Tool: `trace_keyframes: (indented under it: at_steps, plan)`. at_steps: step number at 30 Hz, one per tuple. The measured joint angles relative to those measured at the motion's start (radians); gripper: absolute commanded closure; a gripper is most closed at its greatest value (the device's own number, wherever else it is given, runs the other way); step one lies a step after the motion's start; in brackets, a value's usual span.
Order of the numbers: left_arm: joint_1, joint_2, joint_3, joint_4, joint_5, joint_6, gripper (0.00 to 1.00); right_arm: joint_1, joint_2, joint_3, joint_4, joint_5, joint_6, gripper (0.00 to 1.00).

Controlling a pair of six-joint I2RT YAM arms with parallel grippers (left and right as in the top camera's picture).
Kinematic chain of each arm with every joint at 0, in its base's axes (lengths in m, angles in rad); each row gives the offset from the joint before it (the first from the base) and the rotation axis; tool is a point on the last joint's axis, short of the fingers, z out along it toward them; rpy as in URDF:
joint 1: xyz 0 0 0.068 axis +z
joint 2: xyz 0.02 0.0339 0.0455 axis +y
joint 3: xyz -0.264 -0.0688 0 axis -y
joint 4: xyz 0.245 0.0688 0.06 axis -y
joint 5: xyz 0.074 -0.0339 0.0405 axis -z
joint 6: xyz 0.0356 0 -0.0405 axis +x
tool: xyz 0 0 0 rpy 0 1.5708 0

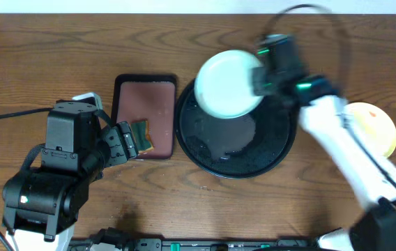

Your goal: Clean dirty plates on tray and stack at the side

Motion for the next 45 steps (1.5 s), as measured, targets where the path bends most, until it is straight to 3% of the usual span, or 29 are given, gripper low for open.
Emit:
trace_keyframes:
  at_steps: [4, 9, 15, 21, 22, 23, 24, 25, 26, 31, 35, 45]
  plan:
    - [0.000, 0.000, 0.000, 0.000, 0.000, 0.000, 0.16, -0.238, -0.096, 0.005, -0.171, -0.137, 0.027, 0.99]
    - [0.000, 0.000, 0.000, 0.000, 0.000, 0.000, 0.16, -0.536, -0.086, -0.008, -0.296, -0.200, 0.028, 0.99]
    - [0.000, 0.000, 0.000, -0.001, 0.000, 0.000, 0.16, -0.857, -0.047, -0.138, -0.273, -0.222, 0.023, 0.99]
    - [0.000, 0.000, 0.000, -0.001, 0.000, 0.000, 0.16, -1.043, -0.019, -0.317, -0.122, -0.230, 0.023, 0.99]
    - [0.000, 0.000, 0.000, -0.001, 0.000, 0.000, 0.16, -1.064, -0.015, -0.340, -0.104, -0.232, 0.026, 0.96]
    - [0.000, 0.000, 0.000, -0.001, 0.000, 0.000, 0.15, -1.083, -0.012, -0.356, -0.093, -0.234, 0.029, 0.69]
    - [0.000, 0.000, 0.000, -0.001, 0.000, 0.000, 0.16, -1.097, -0.010, -0.364, -0.086, -0.238, 0.034, 0.52]
    - [0.000, 0.000, 0.000, -0.001, 0.000, 0.000, 0.16, -1.106, -0.010, -0.367, -0.079, -0.241, 0.034, 0.44]
    - [0.000, 0.000, 0.000, -0.001, 0.000, 0.000, 0.15, -1.112, -0.010, -0.367, -0.071, -0.251, 0.034, 0.43]
    - [0.000, 0.000, 0.000, -0.001, 0.000, 0.000, 0.15, -1.112, -0.050, -0.367, -0.041, -0.359, 0.023, 0.43]
    - [0.000, 0.000, 0.000, -0.001, 0.000, 0.000, 0.15, -1.041, -0.196, -0.367, -0.032, -0.498, -0.009, 0.43]
    - [0.000, 0.000, 0.000, -0.001, 0.000, 0.000, 0.15, -0.550, -0.640, -0.364, -0.014, -0.686, -0.080, 0.36]
